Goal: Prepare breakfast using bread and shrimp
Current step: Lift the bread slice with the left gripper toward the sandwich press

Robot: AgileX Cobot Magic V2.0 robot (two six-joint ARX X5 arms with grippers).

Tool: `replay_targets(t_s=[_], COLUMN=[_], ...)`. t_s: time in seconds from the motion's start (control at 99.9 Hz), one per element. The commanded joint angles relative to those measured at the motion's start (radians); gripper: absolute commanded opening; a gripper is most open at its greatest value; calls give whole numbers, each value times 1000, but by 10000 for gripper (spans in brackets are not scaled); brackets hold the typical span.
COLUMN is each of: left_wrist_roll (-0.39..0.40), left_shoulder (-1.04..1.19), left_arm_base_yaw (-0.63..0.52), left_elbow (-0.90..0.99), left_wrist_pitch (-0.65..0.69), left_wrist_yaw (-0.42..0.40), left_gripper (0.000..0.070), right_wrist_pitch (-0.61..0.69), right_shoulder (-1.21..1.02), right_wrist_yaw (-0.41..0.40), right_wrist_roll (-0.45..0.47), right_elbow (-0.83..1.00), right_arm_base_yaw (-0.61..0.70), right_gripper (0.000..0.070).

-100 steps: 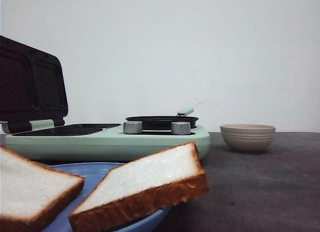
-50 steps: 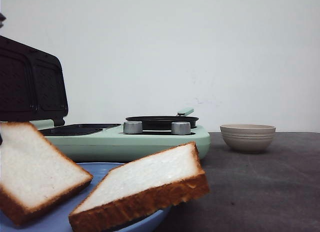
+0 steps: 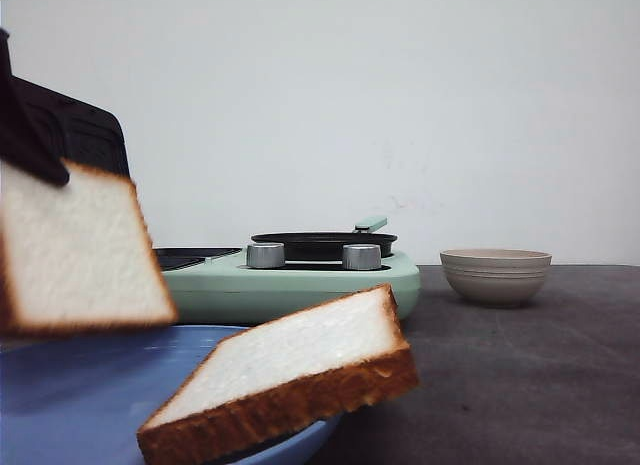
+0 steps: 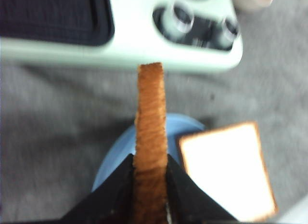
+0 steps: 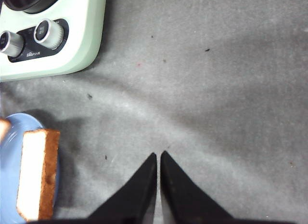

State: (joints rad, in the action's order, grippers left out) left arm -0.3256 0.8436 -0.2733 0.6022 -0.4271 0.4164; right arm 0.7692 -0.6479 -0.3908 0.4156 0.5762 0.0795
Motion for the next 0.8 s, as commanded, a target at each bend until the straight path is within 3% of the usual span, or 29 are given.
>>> replay_targets(t_s=[0.0,0.16,0.36,0.56,0.791], left_wrist_roll=[1,17,117,264,448], left_shoulder=[1,-1,0,41,206], left_arm_base_yaw=[-4,-4,-4,-3,-3], left_elbow=[14,15,48,132,281], left_wrist_pitch=[45,153,253,301,302], left_wrist_yaw=[-17,-90,-188,-315,-357], left_gripper=[3,3,3,3,3], right_wrist_pitch=[-6,-5,-5,-5,-5], right_shoulder=[-3,-3,-3,-3,-3], right_wrist_yaw=[-2,-2,-2,-2,-2], right_wrist_roll=[-13,-12,-13,-13,-13], right_elbow=[14,14,14,14,14], right_arm_base_yaw=[3,3,3,3,3], right_gripper=[4,4,4,4,4])
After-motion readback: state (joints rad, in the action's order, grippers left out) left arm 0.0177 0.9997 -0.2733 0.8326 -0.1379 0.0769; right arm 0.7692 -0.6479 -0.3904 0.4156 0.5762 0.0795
